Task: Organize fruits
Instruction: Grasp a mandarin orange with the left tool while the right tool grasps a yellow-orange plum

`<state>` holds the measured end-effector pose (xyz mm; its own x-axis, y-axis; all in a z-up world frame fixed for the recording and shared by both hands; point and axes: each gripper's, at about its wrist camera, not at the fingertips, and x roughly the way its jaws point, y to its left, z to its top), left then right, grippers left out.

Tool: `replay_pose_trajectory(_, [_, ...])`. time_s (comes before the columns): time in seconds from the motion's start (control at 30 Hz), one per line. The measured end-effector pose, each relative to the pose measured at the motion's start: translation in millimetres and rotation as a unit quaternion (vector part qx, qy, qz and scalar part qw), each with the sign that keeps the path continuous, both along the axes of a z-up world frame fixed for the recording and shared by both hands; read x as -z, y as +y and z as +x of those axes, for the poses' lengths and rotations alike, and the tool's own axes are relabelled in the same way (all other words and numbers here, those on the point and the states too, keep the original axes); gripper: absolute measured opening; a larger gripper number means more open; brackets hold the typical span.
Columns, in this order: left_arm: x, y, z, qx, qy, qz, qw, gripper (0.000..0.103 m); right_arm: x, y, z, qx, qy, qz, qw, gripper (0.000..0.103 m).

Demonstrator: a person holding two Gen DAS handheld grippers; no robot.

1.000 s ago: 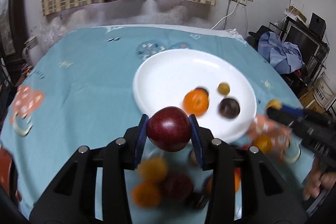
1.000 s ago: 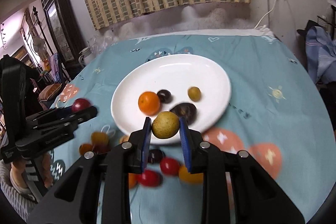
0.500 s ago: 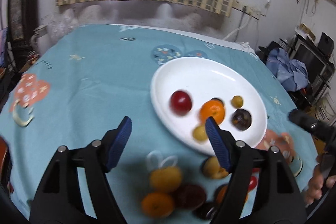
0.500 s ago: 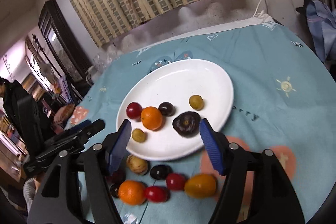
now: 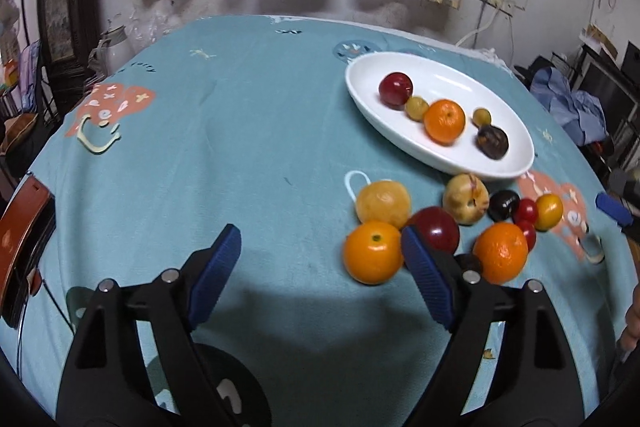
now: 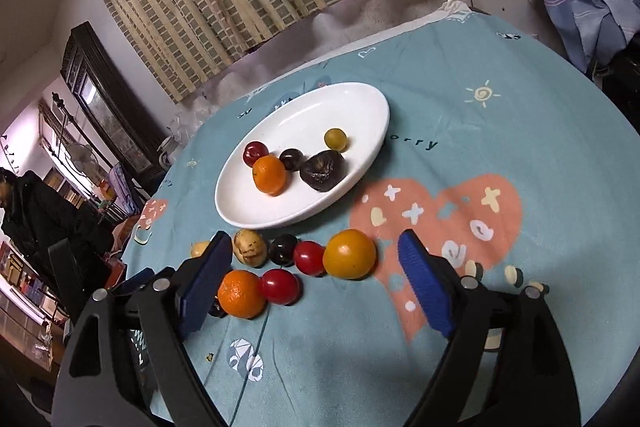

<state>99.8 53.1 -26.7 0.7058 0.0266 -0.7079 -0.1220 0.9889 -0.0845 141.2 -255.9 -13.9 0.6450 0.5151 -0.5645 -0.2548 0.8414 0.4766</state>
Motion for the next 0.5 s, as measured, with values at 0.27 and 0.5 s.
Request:
replay_pose_trajectory(0.27, [11.7, -1.6, 7.2, -0.006, 0.029, 0.031, 0.9991, 0.093, -2.4, 7.5, -2.3, -0.005, -0.006, -0.023, 1.000, 0.085])
replay_pose_trajectory(0.5, [12.5, 13.5, 3.7, -0.041, 0.033, 0.043, 0.9977, 0.093, -2.5, 3.0, -2.9, 0.004, -0.009, -0.022, 1.000, 0.085])
